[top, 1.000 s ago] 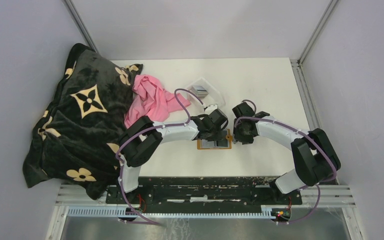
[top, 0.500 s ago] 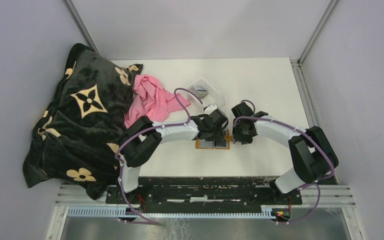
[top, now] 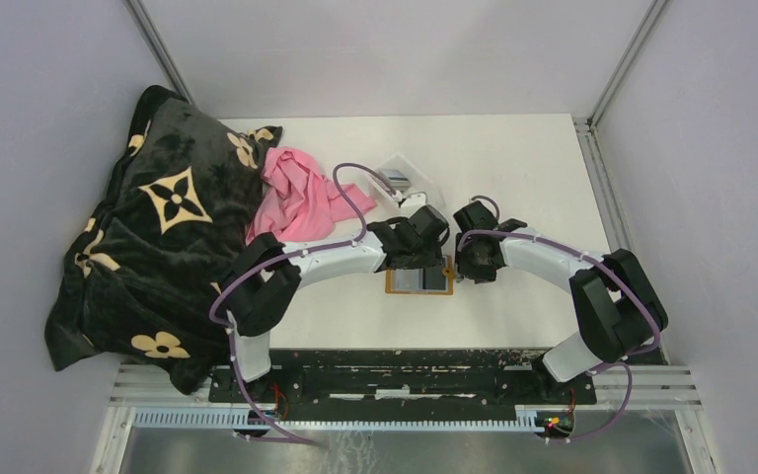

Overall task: Put the credit cards into the card holder
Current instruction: Insert the credit card into the card holder, then close the card holder at the center of the board.

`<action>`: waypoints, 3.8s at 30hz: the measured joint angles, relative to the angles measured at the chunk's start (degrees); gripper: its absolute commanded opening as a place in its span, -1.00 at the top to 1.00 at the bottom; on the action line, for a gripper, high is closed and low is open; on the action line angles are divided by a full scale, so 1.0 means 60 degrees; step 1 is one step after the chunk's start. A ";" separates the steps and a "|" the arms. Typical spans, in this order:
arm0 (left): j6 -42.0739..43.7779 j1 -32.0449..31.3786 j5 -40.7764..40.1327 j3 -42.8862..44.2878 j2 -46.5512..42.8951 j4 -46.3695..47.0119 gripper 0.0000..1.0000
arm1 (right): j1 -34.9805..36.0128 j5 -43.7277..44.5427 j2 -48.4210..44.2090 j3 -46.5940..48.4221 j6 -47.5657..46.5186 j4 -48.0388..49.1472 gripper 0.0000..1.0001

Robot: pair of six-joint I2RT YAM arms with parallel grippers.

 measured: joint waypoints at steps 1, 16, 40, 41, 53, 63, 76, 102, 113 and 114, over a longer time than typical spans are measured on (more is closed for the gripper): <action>0.0000 0.0000 -0.0084 -0.0004 -0.0102 -0.0040 -0.12 | 0.0011 0.0004 0.0000 0.0011 -0.0022 -0.0015 -0.08; -0.0011 0.0936 -0.1027 -0.3967 -0.3005 0.0863 -0.18 | 0.0087 -0.0076 -0.0678 0.0076 -0.0466 -0.0015 -0.20; -0.0306 0.1712 0.1472 -0.6295 -0.2954 0.5166 -0.18 | 0.0492 -0.0157 0.0040 0.0780 -0.0648 -0.0040 -0.27; -0.0313 0.1716 0.1552 -0.6320 -0.2922 0.5275 -0.18 | 0.0525 -0.0135 0.0131 0.0903 -0.0648 -0.0066 -0.28; -0.0339 0.1719 0.2062 -0.6510 -0.2798 0.5949 -0.18 | 0.0718 0.0441 0.1370 0.1818 -0.0656 -0.0397 -0.28; -0.0401 0.1719 0.2080 -0.6535 -0.2714 0.6167 -0.18 | 0.0758 0.1242 0.1676 0.1960 -0.0790 -0.0696 -0.15; -0.0419 0.1719 0.2160 -0.6561 -0.2637 0.6379 -0.18 | 0.0758 0.2040 0.1672 0.1960 -0.0987 -0.0892 0.34; -0.0670 0.1719 0.2353 -0.6881 -0.2539 0.7206 -0.18 | 0.0758 0.1370 0.0521 0.1774 -0.0805 -0.0885 0.39; -0.0900 0.1719 0.2579 -0.7133 -0.2539 0.7719 -0.18 | 0.0747 0.0831 0.0142 0.1778 -0.0692 -0.0965 0.41; -0.0907 0.1719 0.2586 -0.7140 -0.2539 0.7748 -0.18 | 0.0750 0.0794 0.0142 0.1778 -0.0685 -0.0987 0.41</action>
